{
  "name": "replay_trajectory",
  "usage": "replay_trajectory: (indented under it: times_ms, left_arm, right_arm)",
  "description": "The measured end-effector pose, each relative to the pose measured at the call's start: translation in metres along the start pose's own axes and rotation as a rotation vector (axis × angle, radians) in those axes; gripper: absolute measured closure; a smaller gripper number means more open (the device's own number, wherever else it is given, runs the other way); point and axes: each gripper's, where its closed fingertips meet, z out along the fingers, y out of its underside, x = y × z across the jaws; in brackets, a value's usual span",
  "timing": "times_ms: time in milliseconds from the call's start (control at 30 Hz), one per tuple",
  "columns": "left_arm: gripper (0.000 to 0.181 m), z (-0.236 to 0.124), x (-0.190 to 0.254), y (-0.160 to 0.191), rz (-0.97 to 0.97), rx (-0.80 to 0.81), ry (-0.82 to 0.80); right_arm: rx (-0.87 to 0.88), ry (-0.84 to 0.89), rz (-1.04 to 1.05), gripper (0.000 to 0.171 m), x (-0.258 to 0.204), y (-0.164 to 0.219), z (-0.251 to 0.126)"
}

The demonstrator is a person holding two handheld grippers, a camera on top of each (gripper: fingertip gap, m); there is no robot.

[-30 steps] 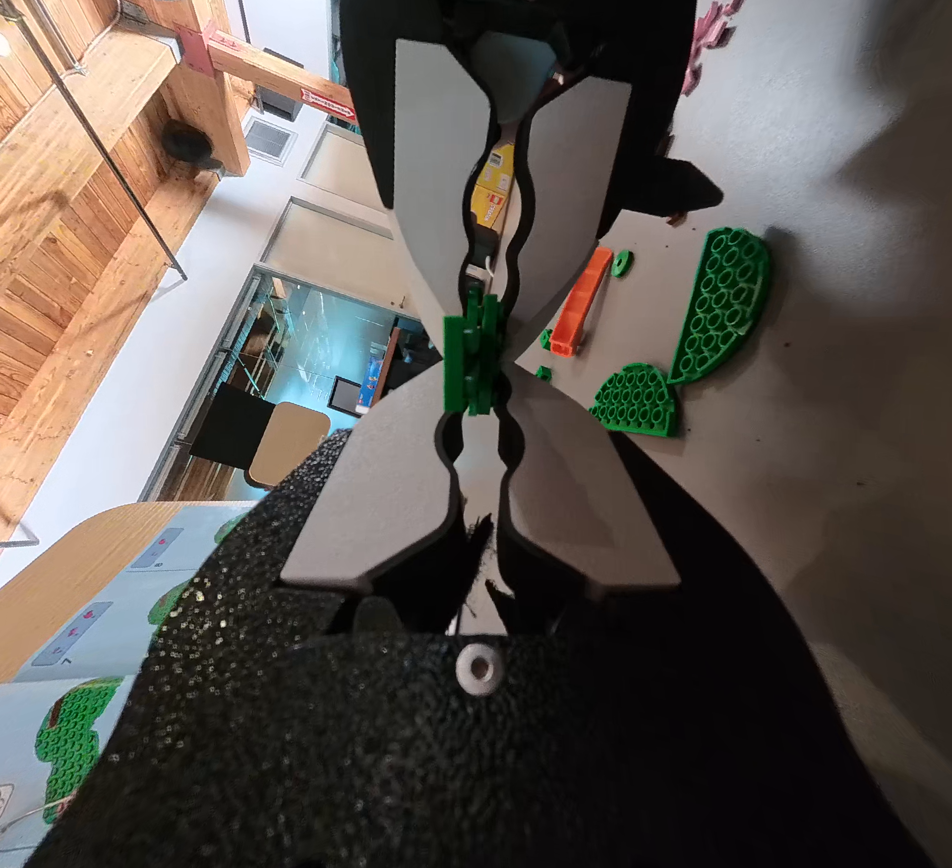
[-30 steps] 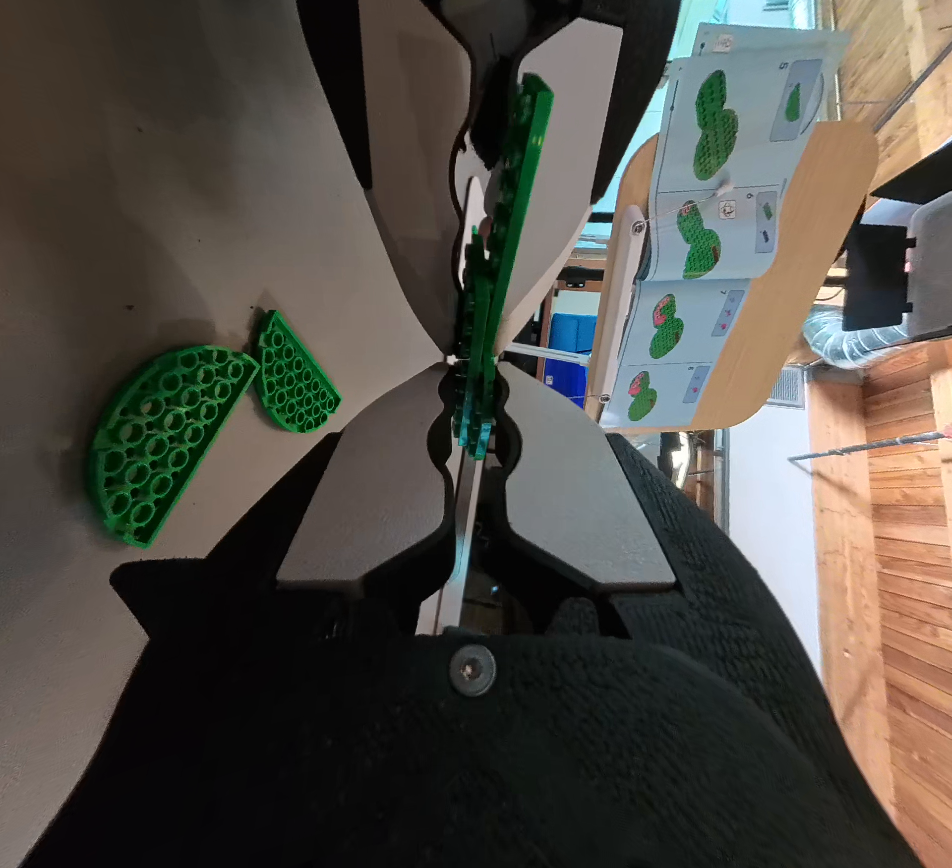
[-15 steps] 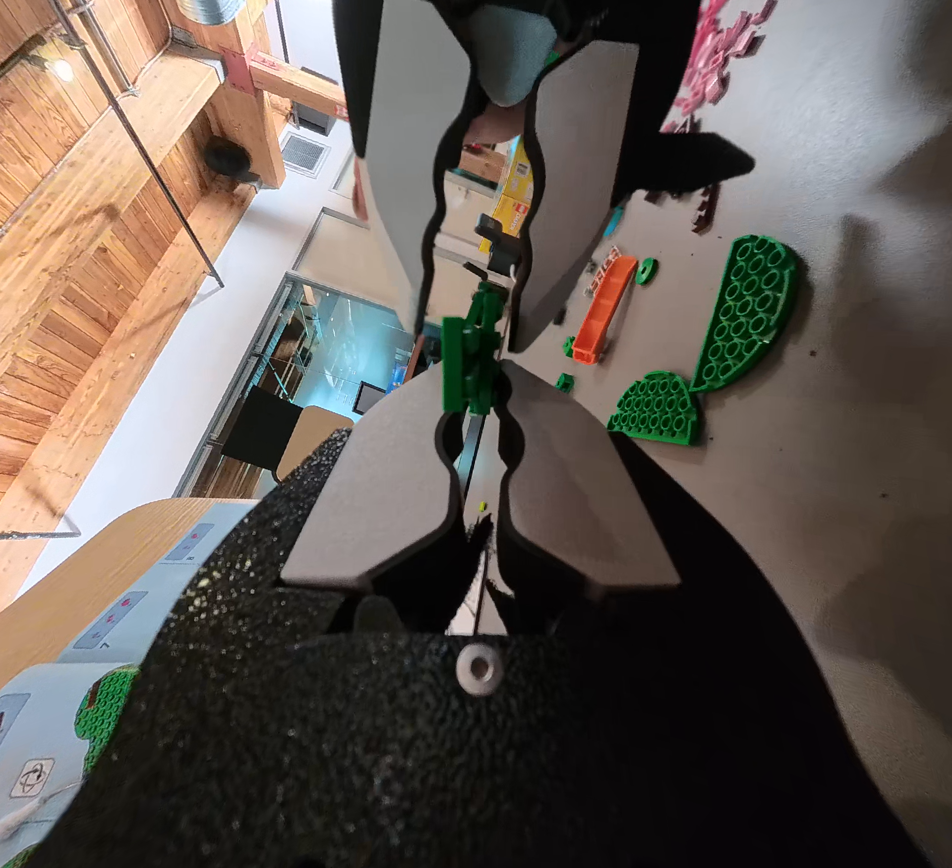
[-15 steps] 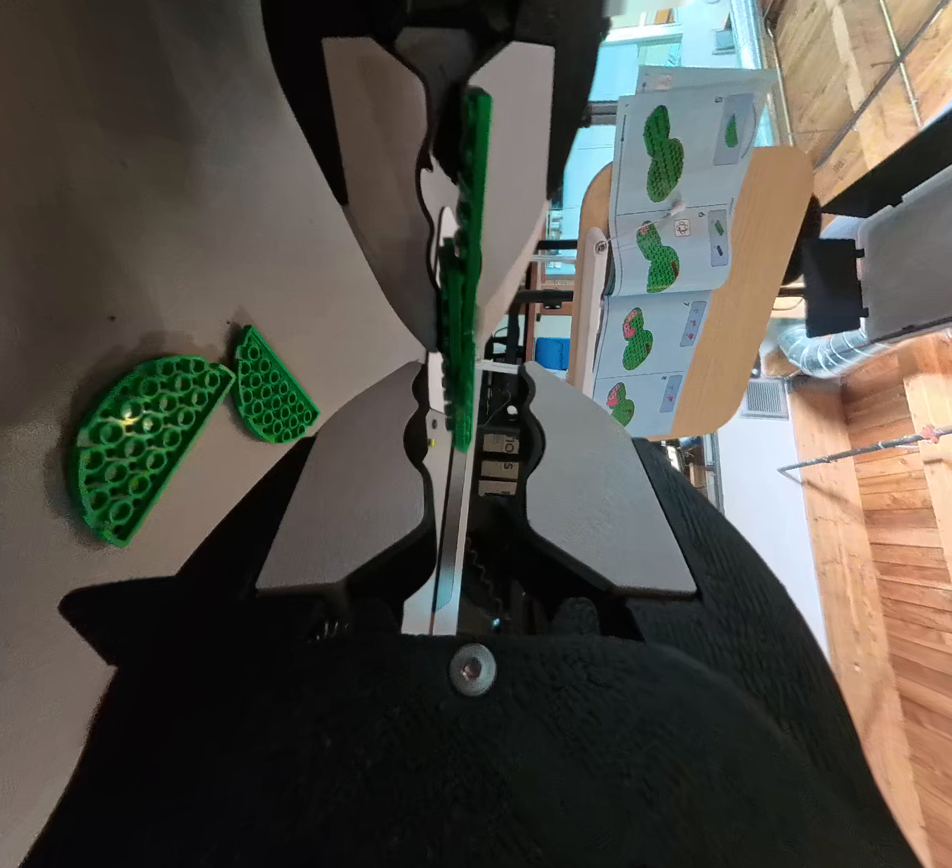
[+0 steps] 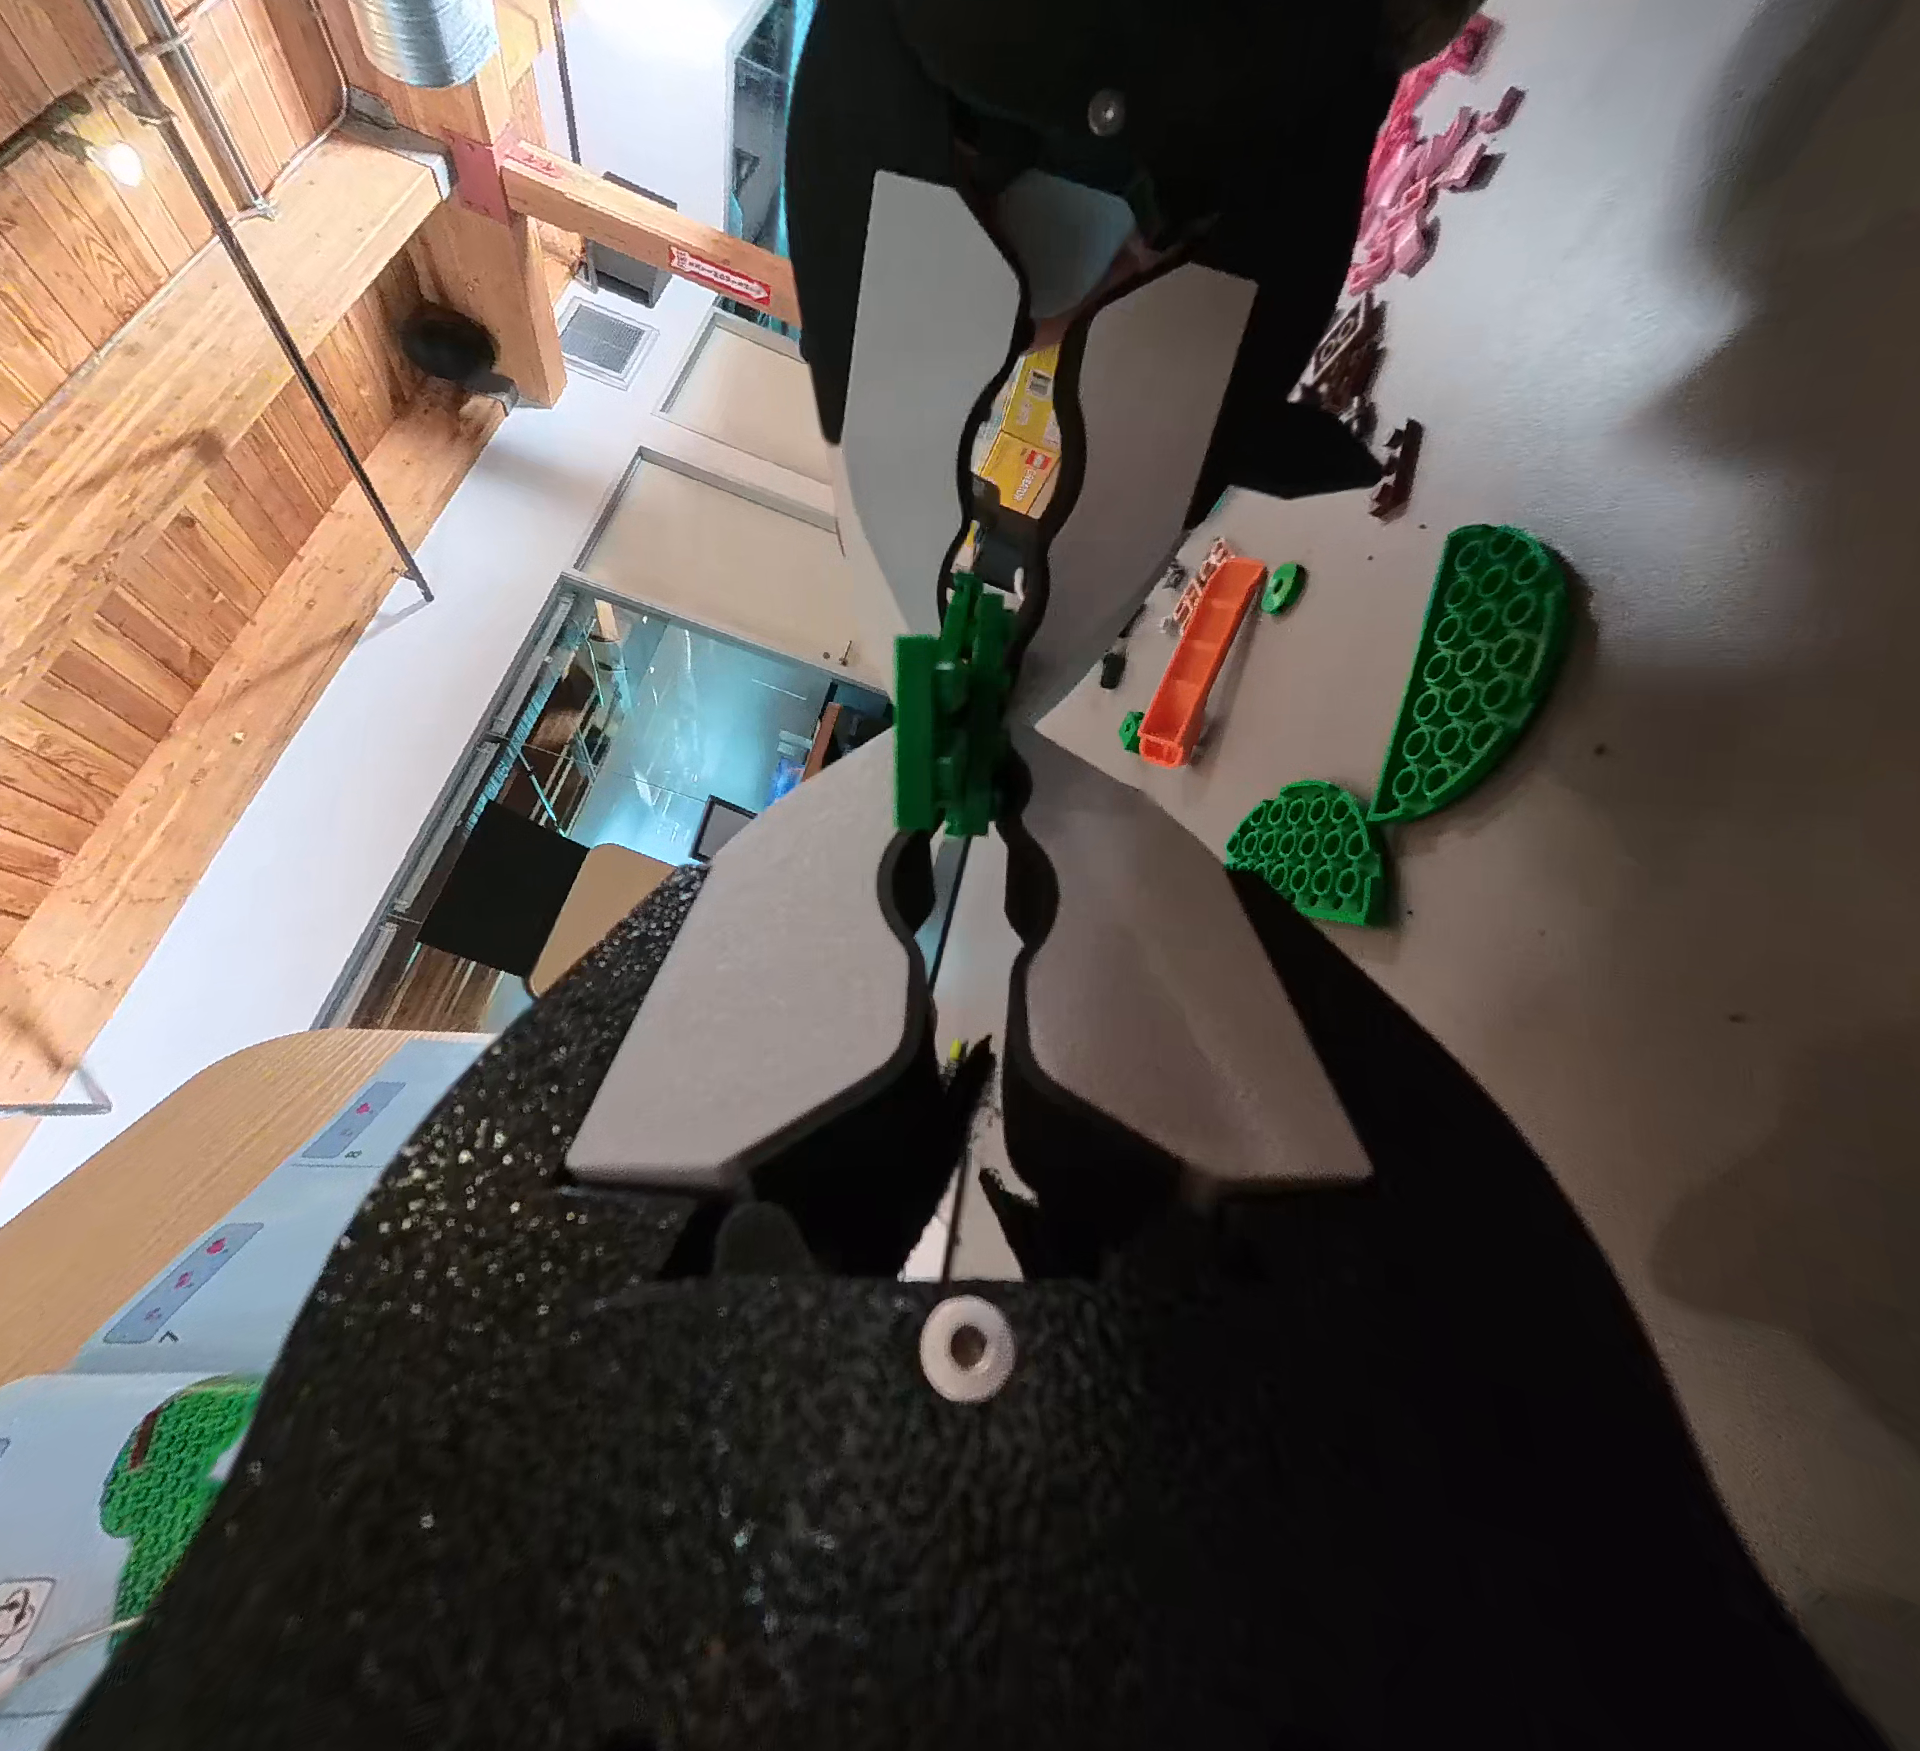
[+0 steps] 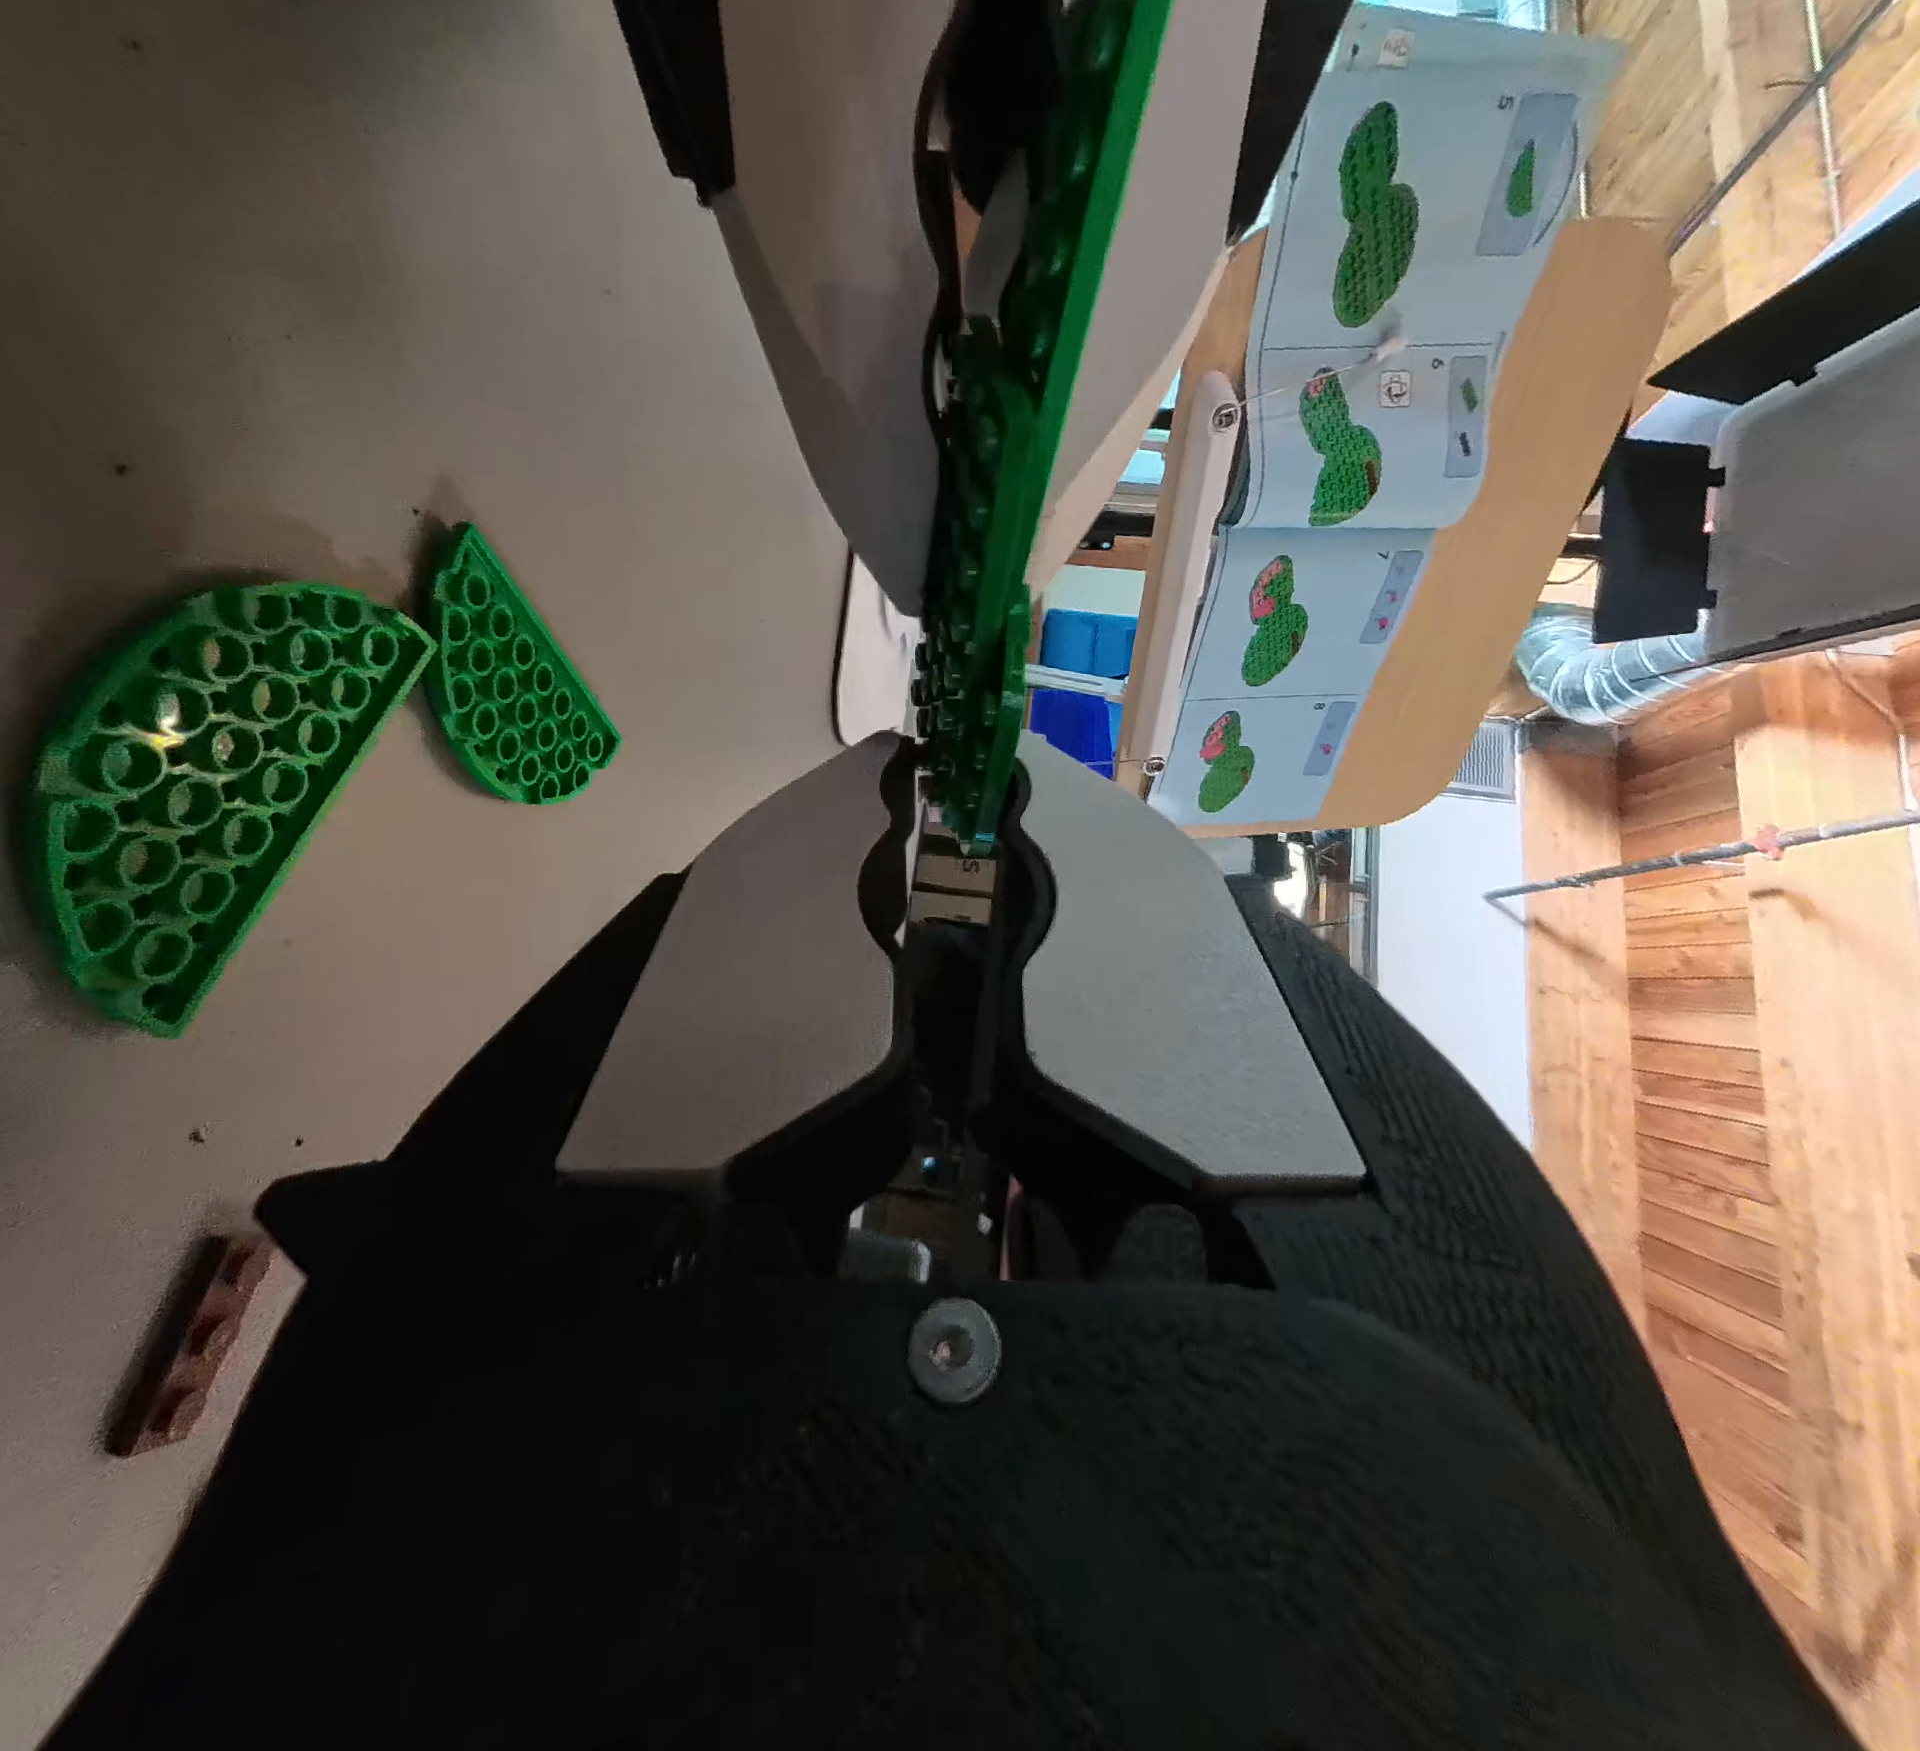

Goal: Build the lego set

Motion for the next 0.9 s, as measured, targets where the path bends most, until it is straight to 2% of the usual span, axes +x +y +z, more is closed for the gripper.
replay_trajectory:
  times_ms: [433, 600, 700, 900]
  left_arm:
    - [0.173, 0.0, 0.001, 0.002, 0.025, -0.012, 0.001]
    - [0.173, 0.001, 0.0, 0.004, -0.036, -0.021, 0.011]
    - [0.173, 0.001, 0.001, 0.004, -0.041, -0.021, 0.018]
    - [0.172, 0.0, -0.002, 0.004, -0.015, -0.023, -0.001]
  right_arm:
    - [-0.023, -0.05, 0.055, 0.164, -0.003, 0.001, 0.001]
    - [0.044, -0.006, 0.041, 0.147, -0.002, -0.011, 0.0]
    - [0.046, 0.015, 0.022, 0.156, 0.0, -0.015, 0.0]
    - [0.038, 0.027, 0.03, 0.163, 0.003, -0.016, 0.0]
